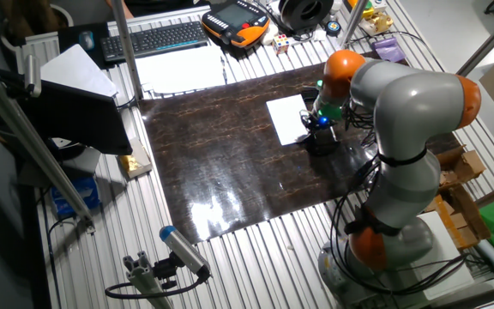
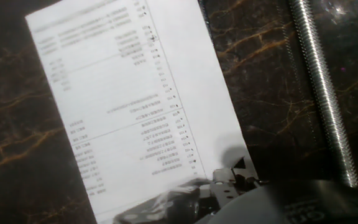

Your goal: Unfold a piece of paper

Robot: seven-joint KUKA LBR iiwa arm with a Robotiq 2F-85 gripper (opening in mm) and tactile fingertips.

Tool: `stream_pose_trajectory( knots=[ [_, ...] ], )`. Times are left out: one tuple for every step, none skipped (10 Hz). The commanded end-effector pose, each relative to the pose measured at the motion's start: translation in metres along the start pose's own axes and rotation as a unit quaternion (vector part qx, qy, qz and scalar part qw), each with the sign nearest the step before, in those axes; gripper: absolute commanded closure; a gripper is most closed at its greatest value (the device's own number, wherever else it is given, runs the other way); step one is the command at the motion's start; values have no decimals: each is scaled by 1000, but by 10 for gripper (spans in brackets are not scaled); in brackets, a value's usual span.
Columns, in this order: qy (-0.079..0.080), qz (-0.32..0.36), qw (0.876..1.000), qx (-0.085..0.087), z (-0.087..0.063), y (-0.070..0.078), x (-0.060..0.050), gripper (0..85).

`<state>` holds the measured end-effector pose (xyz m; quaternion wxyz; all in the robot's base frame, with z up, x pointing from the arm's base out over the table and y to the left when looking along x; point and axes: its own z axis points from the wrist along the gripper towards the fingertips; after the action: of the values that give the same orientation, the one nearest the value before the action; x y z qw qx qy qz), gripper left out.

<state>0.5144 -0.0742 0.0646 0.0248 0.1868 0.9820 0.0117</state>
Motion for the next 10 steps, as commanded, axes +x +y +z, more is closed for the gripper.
stream_pose_trajectory(
  knots=[
    [0, 0, 1000, 0, -2, 2, -1, 840],
    [2, 3, 1000, 1, -7, 6, -3, 840],
    [6, 7, 1000, 1, -13, 10, -5, 840],
    [8, 11, 1000, 3, -21, 15, -6, 840],
    [14, 17, 1000, 4, -30, 22, -7, 840],
    [20, 24, 999, 7, -40, 31, -8, 840],
    [23, 31, 999, 9, -48, 41, -7, 840],
    [25, 40, 999, 11, -57, 52, -6, 840],
    [27, 46, 999, 12, -63, 62, -4, 840],
    [29, 49, 998, 13, -67, 74, -2, 840]
  ],
)
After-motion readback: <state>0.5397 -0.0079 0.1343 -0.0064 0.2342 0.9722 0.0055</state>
